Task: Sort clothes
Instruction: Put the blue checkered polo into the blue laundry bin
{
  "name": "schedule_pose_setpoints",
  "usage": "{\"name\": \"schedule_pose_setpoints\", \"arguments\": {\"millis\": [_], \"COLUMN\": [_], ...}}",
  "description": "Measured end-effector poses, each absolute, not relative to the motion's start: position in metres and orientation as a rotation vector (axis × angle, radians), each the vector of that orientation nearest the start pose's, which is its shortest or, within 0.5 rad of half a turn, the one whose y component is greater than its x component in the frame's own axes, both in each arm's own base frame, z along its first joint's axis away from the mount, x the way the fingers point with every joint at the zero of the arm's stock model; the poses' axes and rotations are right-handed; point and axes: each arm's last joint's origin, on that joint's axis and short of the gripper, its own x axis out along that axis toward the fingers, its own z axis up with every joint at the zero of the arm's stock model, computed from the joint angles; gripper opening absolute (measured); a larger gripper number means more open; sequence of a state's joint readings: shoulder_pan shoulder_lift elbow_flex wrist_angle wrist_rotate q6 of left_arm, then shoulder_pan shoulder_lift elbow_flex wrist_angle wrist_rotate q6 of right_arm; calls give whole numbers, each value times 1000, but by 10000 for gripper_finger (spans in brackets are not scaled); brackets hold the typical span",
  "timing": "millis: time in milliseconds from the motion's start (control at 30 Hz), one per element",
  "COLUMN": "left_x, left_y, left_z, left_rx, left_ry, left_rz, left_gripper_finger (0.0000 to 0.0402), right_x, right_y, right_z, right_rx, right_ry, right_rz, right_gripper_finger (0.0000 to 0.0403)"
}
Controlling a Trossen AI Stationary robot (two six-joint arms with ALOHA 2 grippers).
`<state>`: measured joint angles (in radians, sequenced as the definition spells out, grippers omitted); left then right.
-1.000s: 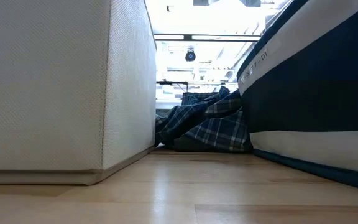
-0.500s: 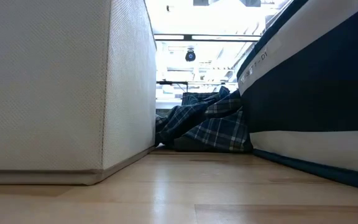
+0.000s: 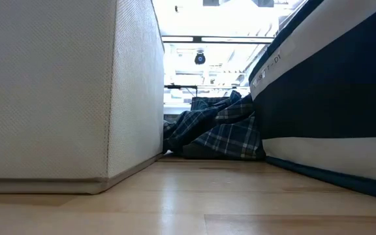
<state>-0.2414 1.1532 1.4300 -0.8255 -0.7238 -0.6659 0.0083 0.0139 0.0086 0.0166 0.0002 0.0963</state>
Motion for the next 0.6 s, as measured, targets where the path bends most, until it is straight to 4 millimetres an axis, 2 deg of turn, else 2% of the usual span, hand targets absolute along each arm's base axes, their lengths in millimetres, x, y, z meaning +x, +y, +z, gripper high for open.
{"name": "schedule_pose_setpoints", "arguments": {"millis": [100, 167, 233, 333, 400, 500, 600], "left_x": [203, 198, 193, 187, 185, 185, 187], "left_y": [-27, -23, -20, -14, -8, 4, 17], "left_z": [440, 450, 457, 462, 462, 462, 461], "left_rx": [-386, -398, -420, -403, -356, -277, -230], "left_ry": [168, 98, 43, 15, 14, 39, 77], "left_rz": [604, 593, 590, 619, 671, 717, 679], "left_gripper_finger": [205, 205, 205, 205, 205, 205, 205], "right_x": [98, 97, 93, 73, 60, 59, 79], "right_y": [1, -1, -3, -8, -10, -9, -7], "right_z": [169, 178, 197, 229, 241, 256, 272], "right_rx": [96, 121, 266, 468, 537, 504, 487], "right_ry": [-32, -124, -344, -764, -950, -951, -761], "right_rz": [6, -34, -66, -126, -149, -120, -104], "right_gripper_finger": [0, 0, 0, 0, 0, 0, 0]}}
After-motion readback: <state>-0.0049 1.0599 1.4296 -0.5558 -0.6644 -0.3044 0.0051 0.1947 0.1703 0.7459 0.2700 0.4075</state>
